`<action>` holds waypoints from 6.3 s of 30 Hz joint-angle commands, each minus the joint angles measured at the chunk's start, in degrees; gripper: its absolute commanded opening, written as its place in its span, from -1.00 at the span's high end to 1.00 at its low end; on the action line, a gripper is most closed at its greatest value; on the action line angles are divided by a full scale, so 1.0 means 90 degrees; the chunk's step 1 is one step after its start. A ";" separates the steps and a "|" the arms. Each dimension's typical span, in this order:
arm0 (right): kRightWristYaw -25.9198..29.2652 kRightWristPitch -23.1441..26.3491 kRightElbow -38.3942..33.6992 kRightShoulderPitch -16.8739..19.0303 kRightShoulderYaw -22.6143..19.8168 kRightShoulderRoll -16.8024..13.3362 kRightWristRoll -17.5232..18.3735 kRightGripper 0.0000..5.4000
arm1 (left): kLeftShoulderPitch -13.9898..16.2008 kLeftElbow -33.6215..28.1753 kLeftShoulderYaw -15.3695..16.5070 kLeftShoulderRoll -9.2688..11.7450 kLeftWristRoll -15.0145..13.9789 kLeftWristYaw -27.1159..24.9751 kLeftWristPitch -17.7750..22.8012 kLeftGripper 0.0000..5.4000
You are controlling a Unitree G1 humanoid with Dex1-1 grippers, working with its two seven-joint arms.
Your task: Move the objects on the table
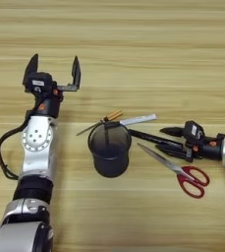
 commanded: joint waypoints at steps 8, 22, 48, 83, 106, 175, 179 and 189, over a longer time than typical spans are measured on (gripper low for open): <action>0.0088 0.0183 -0.0838 0.0075 -0.0398 -0.0231 0.0410 -0.46 | -0.0083 0.0109 -0.0019 -0.0009 0.0049 0.0023 -0.0114 -1.00; 0.0126 0.0498 -0.1649 0.0268 -0.0616 -0.0428 0.0793 -0.99 | -0.0134 0.0163 -0.0025 -0.0003 0.0069 0.0039 -0.0134 -1.00; 0.0402 0.1112 -0.3232 0.0879 0.0020 -0.0521 0.0846 -0.99 | -0.0105 0.0144 -0.0031 -0.0016 0.0062 0.0040 -0.0144 -1.00; 0.0300 0.1076 -0.2542 0.0367 0.1096 0.0286 0.0376 -0.99 | -0.0087 0.0131 -0.0032 -0.0028 0.0060 0.0043 -0.0165 -1.00; 0.0125 0.0972 -0.1942 0.0123 0.1206 0.0753 0.0200 -0.99 | -0.0111 0.0161 -0.0022 -0.0024 0.0069 0.0049 -0.0175 -1.00; 0.0388 0.0833 -0.1785 -0.0183 0.0561 0.0917 0.0688 -0.74 | -0.0172 0.0313 -0.0007 -0.0003 0.0075 0.0089 -0.0273 -1.00; 0.0351 0.0834 -0.1840 -0.0209 0.0320 0.0788 0.0779 -0.74 | -0.0181 0.0330 -0.0002 0.0003 0.0069 0.0083 -0.0283 -1.00; 0.0215 0.0848 -0.1870 -0.0305 -0.0509 0.0327 0.1137 -0.73 | -0.0195 0.0356 0.0008 0.0019 0.0059 0.0064 -0.0294 -1.00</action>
